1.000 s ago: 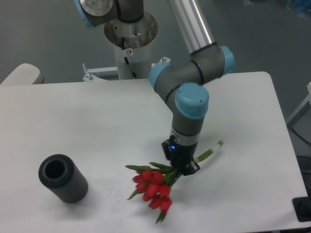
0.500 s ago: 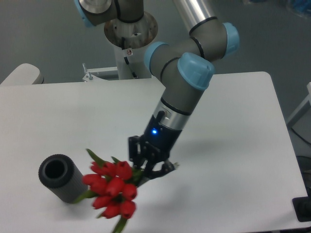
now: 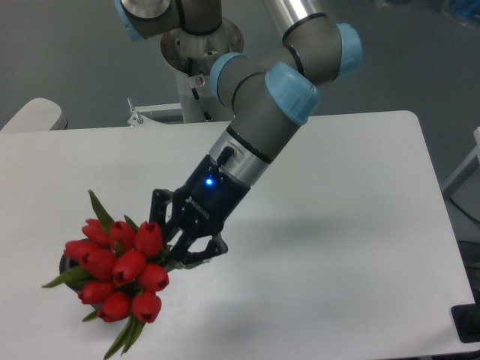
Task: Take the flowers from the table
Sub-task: 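Lift the tulip bundle and swing it toward the black vase, then hold the tulip bundle raised above the black vase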
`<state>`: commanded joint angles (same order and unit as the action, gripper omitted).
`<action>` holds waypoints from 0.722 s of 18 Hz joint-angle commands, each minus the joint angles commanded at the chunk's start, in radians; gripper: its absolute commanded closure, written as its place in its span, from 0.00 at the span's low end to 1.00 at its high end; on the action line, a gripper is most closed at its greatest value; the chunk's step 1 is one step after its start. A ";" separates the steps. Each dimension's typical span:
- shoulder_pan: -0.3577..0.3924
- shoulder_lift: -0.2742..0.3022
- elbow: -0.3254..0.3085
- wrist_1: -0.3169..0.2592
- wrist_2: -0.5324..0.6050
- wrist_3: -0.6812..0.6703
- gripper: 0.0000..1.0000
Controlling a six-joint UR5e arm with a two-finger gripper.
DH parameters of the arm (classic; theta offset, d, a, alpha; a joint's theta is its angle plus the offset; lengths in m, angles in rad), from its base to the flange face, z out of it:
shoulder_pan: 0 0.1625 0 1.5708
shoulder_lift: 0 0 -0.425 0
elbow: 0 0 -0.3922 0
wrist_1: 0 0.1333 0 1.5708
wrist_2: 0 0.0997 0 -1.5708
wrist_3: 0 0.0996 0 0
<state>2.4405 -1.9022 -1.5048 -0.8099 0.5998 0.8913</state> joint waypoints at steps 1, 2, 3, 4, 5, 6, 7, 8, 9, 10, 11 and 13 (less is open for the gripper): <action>0.002 0.000 -0.002 0.000 0.000 -0.002 0.76; 0.000 0.000 -0.003 0.002 0.002 0.000 0.76; -0.005 0.000 -0.003 0.002 0.000 -0.002 0.76; -0.008 -0.002 -0.003 0.002 0.002 -0.002 0.76; -0.009 -0.002 -0.003 0.002 0.002 -0.002 0.76; -0.009 -0.002 -0.005 0.002 0.002 -0.002 0.76; -0.009 -0.002 -0.005 0.002 0.002 -0.002 0.76; -0.009 -0.002 -0.005 0.002 0.002 -0.002 0.76; -0.008 -0.002 -0.005 0.002 0.002 0.000 0.76; -0.008 -0.002 -0.005 0.002 0.002 0.000 0.76; -0.009 -0.002 -0.005 0.002 0.002 0.002 0.76; -0.011 -0.003 -0.005 0.002 0.002 0.003 0.76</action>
